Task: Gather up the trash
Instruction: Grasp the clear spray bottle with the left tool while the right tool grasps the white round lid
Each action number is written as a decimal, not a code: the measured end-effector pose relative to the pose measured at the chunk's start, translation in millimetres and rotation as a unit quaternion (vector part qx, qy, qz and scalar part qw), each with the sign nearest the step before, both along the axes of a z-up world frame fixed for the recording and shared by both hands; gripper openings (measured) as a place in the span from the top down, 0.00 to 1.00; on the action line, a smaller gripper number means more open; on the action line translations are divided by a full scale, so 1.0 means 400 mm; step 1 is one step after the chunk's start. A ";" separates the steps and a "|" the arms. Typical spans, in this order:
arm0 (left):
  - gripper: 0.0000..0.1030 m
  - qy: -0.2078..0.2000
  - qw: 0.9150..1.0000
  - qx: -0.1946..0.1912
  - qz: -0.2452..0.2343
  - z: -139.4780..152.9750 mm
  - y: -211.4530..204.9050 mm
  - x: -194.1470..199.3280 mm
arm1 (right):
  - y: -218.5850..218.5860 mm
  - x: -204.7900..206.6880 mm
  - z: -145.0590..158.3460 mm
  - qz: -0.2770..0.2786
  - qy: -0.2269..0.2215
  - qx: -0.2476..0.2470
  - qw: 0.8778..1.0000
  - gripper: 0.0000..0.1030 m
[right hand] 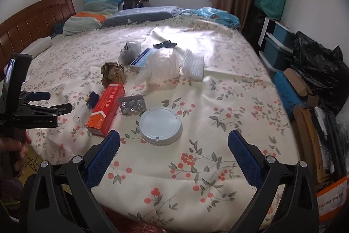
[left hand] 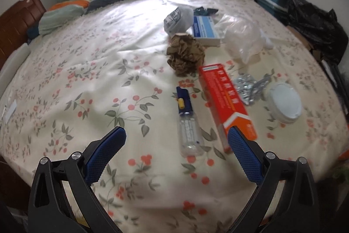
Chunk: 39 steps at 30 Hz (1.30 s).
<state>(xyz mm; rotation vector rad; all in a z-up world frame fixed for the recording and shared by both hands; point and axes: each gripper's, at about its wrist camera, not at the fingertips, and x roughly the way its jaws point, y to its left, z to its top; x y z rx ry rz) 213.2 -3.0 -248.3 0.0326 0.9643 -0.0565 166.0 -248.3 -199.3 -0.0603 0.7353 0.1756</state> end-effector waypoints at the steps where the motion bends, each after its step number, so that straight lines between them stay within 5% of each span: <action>1: 0.07 0.004 1.000 0.008 -0.001 -0.020 0.000 0.016 | 0.003 0.013 -0.011 0.002 0.003 -0.001 1.000 0.05; 9: 0.09 0.025 0.999 0.022 0.001 -0.090 0.001 0.083 | 0.015 0.077 -0.070 0.005 0.022 0.001 1.000 0.05; 12: 0.16 0.031 0.999 0.010 -0.002 -0.105 0.002 0.093 | 0.021 0.091 -0.088 0.007 0.027 0.004 1.000 0.05; 16: 0.39 0.048 0.999 -0.006 -0.009 -0.128 -0.002 0.096 | 0.032 0.116 -0.120 0.010 0.035 0.005 0.999 0.05; 39: 0.31 0.033 0.999 -0.017 -0.001 -0.134 0.011 0.115 | 0.111 0.277 -0.267 0.019 0.086 -0.016 0.996 0.06</action>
